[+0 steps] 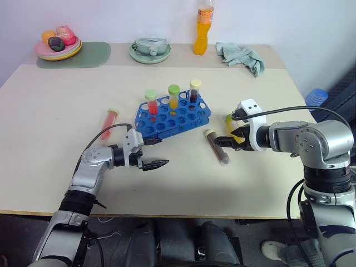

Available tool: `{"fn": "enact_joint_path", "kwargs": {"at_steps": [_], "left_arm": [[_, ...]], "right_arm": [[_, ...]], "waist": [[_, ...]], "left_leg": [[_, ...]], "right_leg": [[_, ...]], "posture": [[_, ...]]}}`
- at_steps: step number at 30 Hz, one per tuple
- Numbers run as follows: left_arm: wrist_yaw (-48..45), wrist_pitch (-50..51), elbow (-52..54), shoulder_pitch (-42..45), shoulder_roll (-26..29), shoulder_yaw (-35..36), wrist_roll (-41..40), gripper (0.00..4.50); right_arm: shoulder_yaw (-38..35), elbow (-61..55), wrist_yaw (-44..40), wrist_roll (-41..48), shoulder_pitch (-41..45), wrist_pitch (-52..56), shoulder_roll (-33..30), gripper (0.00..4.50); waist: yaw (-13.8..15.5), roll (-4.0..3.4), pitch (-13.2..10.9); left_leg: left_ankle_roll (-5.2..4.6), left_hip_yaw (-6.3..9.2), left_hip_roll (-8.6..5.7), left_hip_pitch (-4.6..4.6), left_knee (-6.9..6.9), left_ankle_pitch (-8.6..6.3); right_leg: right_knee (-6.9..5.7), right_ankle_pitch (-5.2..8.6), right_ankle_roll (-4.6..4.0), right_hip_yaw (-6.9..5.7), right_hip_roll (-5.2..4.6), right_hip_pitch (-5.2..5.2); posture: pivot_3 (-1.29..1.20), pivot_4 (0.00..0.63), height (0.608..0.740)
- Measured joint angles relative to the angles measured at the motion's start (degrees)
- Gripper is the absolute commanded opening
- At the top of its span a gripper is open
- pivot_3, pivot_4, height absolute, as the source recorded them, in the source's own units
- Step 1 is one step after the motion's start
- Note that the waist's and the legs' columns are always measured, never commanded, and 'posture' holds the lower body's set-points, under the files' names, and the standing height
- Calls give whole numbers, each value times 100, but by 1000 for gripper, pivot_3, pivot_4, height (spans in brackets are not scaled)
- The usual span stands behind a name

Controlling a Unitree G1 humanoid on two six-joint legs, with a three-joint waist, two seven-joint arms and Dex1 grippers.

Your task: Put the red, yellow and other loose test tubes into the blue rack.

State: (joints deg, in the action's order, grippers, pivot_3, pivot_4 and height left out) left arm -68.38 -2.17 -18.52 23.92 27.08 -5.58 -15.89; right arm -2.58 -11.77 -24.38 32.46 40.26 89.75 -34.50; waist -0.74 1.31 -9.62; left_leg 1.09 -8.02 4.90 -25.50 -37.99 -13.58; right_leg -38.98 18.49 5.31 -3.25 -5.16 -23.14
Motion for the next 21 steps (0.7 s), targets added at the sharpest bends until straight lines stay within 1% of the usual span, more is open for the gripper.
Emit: {"fn": "enact_joint_path", "kwargs": {"at_steps": [3, 8, 12, 21], "left_arm": [[-60, 3, 3, 7, -41, -12, -13, 4211], [-412, 108, 309, -7, -12, -16, -238, 4211], [-540, 445, 618, -94, 84, -13, -464, 4211], [-487, 824, 958, -103, 106, -13, -598, 4211]], "right_arm": [[8, 221, 73, -96, 101, 7, 63, 4500], [152, 688, 163, -272, 347, -53, 241, 4500], [229, 982, 160, -351, 406, -144, 287, 4500], [280, 1054, 178, -438, 491, -138, 481, 4500]], "waist": [[-12, 0, 0], [-15, 0, 0], [-11, 0, 0], [-24, 0, 0]], "left_leg": [[0, -2, 0, 1, 0, 0], [1, -3, 0, 0, 0, 1], [1, -3, 0, 0, 0, 1], [1, -2, 1, 0, 1, 1]], "right_leg": [[0, 0, 0, 0, 0, -1], [-3, 0, 0, 1, 0, -3], [-3, 0, 0, 1, 0, -3], [-3, 0, 0, 1, 0, -4]], "posture": [[0, 150, 740], [0, 150, 740], [0, 150, 740], [0, 150, 740]]}}
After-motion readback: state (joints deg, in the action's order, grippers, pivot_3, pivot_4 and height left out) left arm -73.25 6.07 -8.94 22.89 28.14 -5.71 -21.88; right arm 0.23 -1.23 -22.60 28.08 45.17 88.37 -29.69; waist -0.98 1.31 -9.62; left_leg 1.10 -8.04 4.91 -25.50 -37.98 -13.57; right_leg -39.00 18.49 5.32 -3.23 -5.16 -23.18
